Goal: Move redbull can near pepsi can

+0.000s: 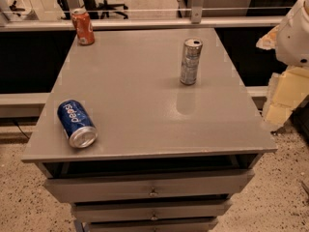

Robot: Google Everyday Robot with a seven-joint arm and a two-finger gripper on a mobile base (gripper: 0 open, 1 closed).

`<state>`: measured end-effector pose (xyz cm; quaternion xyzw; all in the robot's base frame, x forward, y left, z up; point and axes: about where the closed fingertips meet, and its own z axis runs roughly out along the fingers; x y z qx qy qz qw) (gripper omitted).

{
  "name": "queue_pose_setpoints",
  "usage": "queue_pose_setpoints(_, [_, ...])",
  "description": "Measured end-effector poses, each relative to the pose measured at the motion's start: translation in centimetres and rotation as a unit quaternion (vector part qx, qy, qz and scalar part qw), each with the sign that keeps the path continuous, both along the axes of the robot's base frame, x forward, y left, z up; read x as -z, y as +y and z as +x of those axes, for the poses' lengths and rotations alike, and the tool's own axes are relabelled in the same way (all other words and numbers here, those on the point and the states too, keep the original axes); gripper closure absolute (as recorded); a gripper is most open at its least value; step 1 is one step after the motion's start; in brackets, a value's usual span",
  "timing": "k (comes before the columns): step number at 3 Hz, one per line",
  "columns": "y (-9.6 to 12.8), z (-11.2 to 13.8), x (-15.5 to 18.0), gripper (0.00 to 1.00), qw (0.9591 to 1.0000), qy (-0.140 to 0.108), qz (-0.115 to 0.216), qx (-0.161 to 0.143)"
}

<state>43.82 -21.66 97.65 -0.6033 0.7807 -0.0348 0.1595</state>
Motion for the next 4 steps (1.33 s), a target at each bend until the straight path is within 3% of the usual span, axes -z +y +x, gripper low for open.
queue_pose_setpoints(2, [0.0,0.4,0.4,0.00,0.9999,-0.007,0.008,0.004])
queue_pose_setpoints(3, [-0.7,2.6,3.1,0.00,0.9989,-0.015,0.041,0.013])
queue_pose_setpoints(4, [-1.1,7.1,5.4,0.00,0.9951,-0.054,0.082,0.014])
